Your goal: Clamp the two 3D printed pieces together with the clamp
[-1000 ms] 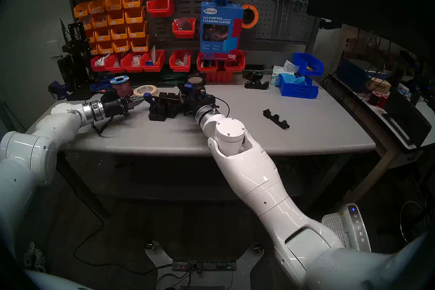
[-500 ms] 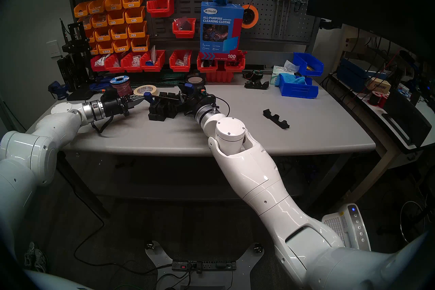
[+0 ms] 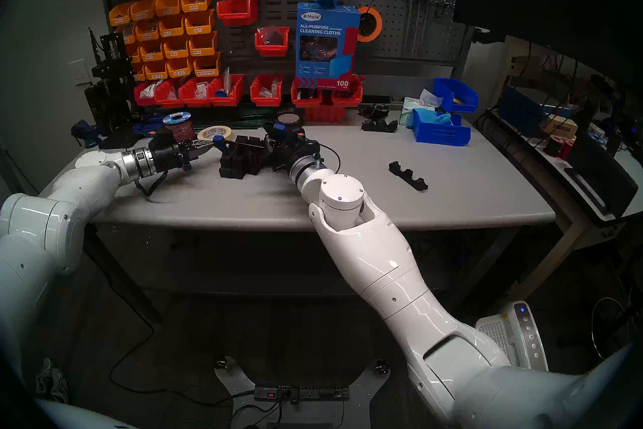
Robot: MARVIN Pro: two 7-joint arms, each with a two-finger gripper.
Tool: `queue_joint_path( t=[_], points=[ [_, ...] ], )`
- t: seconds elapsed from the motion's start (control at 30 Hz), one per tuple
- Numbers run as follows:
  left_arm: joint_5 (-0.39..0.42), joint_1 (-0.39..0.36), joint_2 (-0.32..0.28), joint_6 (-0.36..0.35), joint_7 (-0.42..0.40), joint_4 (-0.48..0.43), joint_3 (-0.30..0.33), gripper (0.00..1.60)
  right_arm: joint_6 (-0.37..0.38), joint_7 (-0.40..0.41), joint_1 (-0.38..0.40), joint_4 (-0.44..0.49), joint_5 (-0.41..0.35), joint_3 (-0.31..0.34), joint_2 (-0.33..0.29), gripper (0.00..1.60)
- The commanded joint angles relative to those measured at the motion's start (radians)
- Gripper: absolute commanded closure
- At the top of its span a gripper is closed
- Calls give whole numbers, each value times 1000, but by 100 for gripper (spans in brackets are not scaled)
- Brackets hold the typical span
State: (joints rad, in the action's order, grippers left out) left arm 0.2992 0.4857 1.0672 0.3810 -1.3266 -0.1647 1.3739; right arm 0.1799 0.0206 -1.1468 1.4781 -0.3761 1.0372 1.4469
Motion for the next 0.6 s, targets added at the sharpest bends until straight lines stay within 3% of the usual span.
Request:
queue_joint_path(
  t=[0.0, 0.57],
  points=[
    [6, -45, 34, 0, -33, -26, 1, 160, -7, 16, 11, 55, -4, -15, 17, 160],
    [5, -45, 34, 1, -34, -25, 2, 160, -8, 11, -3, 80, -12, -18, 6, 160]
  ],
)
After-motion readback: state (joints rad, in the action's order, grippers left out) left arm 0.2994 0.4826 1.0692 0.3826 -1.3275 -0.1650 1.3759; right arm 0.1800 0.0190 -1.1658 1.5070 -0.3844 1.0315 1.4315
